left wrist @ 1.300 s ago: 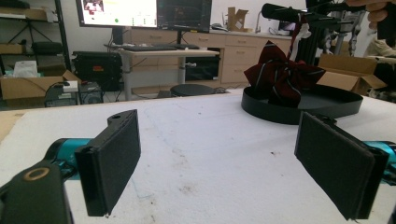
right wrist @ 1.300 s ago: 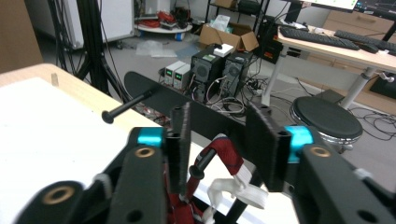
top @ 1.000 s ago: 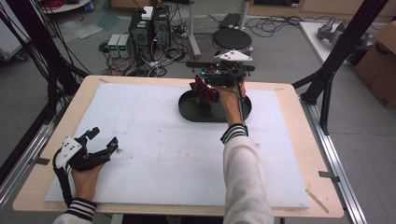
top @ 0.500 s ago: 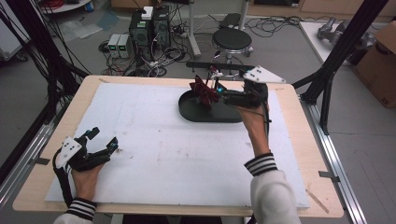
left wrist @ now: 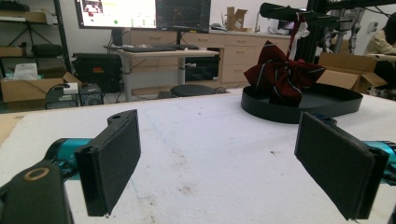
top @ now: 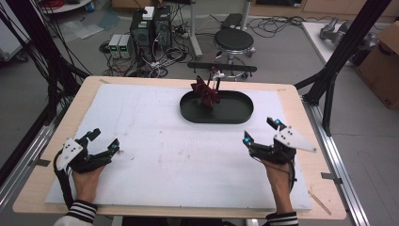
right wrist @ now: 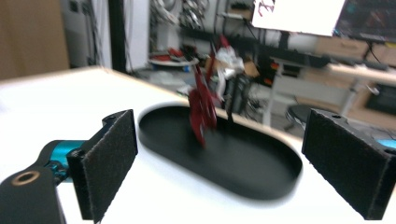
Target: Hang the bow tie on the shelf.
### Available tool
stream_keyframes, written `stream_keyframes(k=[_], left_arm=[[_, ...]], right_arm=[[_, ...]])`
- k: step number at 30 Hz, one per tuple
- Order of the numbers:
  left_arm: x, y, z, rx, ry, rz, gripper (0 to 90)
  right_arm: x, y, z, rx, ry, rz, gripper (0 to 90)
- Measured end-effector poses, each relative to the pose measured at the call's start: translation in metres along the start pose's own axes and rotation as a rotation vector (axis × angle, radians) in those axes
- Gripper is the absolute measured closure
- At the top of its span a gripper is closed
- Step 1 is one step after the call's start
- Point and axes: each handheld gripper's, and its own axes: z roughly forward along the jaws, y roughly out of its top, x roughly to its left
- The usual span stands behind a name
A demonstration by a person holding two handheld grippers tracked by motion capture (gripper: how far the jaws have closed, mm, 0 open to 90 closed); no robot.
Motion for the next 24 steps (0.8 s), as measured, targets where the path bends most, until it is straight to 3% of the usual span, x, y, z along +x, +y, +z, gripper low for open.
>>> stream_keyframes(k=[3,5,10,13,15,24], left_arm=[[0.0,0.0,0.0,0.0,0.0,0.002,14.9],[0.0,0.0,0.0,0.001,0.0,0.002,14.9],[-0.001,0.0,-0.001,-0.006,-0.001,0.011,14.9],[-0.001,-0.001,-0.002,-0.015,-0.002,0.018,14.9],[-0.001,-0.001,-0.002,-0.017,-0.003,0.018,14.9],[-0.002,0.0,-0.002,-0.011,0.002,0.019,14.9]], right_arm=[[0.002,-0.027,-0.005,-0.01,-0.008,0.038,9.3],[0.007,-0.042,-0.007,-0.024,-0.02,0.039,9.3],[0.015,-0.061,-0.008,-0.056,-0.013,0.043,9.4],[0.017,-0.066,-0.005,-0.048,-0.013,0.049,9.4],[0.019,-0.071,-0.003,-0.071,-0.018,0.069,9.4],[0.023,-0.08,0.004,-0.035,-0.024,0.03,9.4]])
